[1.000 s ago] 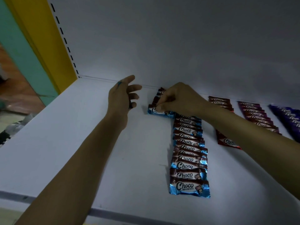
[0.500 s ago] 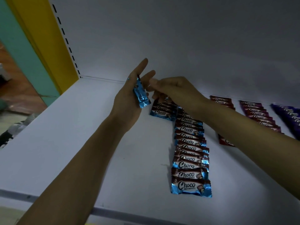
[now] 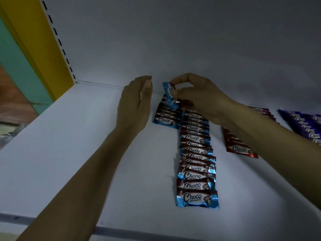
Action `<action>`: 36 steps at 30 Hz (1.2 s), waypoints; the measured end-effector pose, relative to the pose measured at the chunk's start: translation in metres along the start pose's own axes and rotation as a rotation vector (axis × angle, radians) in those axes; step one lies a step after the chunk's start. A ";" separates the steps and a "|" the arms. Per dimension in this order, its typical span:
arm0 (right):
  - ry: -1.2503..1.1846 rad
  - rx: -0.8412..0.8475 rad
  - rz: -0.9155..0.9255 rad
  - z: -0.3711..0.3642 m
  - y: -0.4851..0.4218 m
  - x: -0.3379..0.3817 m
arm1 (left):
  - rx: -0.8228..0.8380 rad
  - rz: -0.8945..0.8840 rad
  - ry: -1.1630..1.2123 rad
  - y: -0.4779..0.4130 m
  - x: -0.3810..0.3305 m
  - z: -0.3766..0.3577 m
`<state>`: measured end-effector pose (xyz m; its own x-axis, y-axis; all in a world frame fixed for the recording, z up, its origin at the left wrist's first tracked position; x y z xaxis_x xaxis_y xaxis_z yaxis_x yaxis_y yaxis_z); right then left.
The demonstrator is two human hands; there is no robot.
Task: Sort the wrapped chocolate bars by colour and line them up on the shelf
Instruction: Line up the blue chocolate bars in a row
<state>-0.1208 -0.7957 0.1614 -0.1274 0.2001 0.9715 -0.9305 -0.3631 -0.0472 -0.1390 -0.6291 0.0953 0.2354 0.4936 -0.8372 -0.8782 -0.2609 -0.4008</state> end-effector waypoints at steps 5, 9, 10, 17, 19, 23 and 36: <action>0.095 0.114 -0.001 0.003 0.007 0.000 | 0.062 -0.141 -0.173 0.003 0.008 -0.005; 0.224 0.055 0.013 0.003 0.005 0.001 | 0.035 -0.138 -0.149 0.002 0.007 -0.003; 0.235 0.064 0.014 0.002 0.004 0.000 | 0.019 -0.134 -0.147 0.002 0.008 -0.002; 0.313 0.093 0.066 -0.005 0.003 -0.005 | -0.021 -0.058 -0.136 0.001 0.009 0.003; 0.280 0.090 0.077 -0.007 0.005 -0.004 | -0.031 -0.044 -0.149 0.001 0.010 0.003; 0.242 0.088 0.079 -0.006 0.005 -0.005 | -0.061 0.001 -0.115 -0.001 0.008 0.005; 0.173 -0.146 0.227 -0.002 -0.009 0.003 | 0.170 0.040 0.296 -0.003 -0.010 0.011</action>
<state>-0.1134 -0.7904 0.1642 -0.3820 0.2850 0.8791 -0.9096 -0.2840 -0.3032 -0.1431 -0.6242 0.1087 0.2878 0.2172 -0.9327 -0.9402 -0.1214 -0.3184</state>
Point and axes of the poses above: each hand's wrist, its own y-axis away from the middle knuckle, its own z-axis out of the back of the hand, x = y × z, the point moved 1 cm from there along -y, towards the middle knuckle, and after that the axes turned 7 degrees about z, right-handed, at the moved point
